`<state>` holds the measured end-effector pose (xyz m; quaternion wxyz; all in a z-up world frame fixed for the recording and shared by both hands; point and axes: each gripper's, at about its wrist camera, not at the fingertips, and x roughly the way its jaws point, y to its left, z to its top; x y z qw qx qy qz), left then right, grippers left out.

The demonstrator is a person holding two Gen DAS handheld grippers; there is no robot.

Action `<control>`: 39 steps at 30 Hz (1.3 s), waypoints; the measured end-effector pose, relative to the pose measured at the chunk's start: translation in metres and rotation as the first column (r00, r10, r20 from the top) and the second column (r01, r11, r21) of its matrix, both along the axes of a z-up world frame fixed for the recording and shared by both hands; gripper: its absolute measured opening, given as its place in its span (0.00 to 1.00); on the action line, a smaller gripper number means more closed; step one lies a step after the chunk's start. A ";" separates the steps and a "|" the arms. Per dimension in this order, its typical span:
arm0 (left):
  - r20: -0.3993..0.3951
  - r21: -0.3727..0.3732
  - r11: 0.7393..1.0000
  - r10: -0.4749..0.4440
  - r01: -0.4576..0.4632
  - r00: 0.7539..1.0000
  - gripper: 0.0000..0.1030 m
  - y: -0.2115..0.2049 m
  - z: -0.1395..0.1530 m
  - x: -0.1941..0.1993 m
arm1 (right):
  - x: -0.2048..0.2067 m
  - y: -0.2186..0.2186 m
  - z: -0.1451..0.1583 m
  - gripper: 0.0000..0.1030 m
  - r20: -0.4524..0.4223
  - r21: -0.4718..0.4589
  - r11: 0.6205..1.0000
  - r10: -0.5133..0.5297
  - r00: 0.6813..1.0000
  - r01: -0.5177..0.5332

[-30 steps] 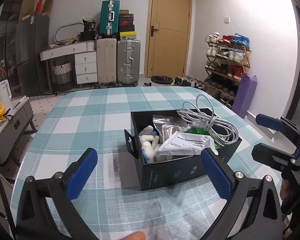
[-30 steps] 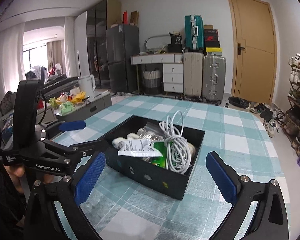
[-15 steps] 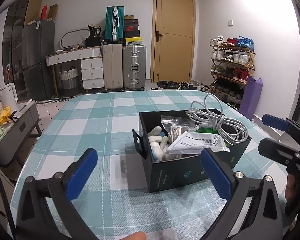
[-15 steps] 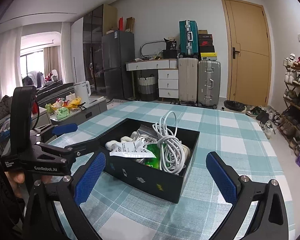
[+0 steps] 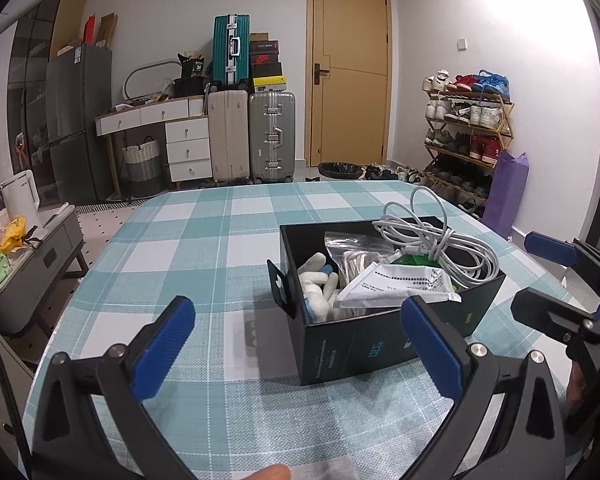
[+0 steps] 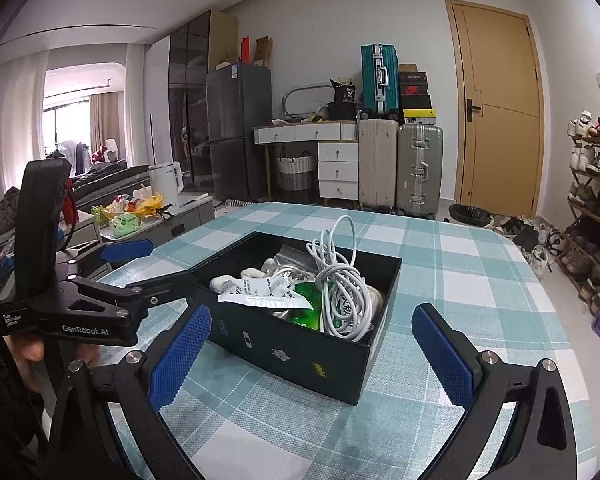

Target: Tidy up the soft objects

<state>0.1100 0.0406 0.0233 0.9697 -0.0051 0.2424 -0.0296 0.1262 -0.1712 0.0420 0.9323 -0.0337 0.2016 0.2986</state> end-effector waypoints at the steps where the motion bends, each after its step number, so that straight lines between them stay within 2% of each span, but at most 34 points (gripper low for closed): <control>1: 0.001 -0.002 1.000 -0.001 0.001 1.000 1.00 0.000 0.000 0.000 | 0.000 0.000 0.000 0.99 0.002 0.002 1.000 0.001 1.000 -0.001; 39: -0.002 -0.033 0.999 0.006 -0.006 1.000 1.00 0.007 0.000 0.002 | -0.011 -0.003 0.005 1.00 0.042 0.000 1.000 -0.027 0.999 0.027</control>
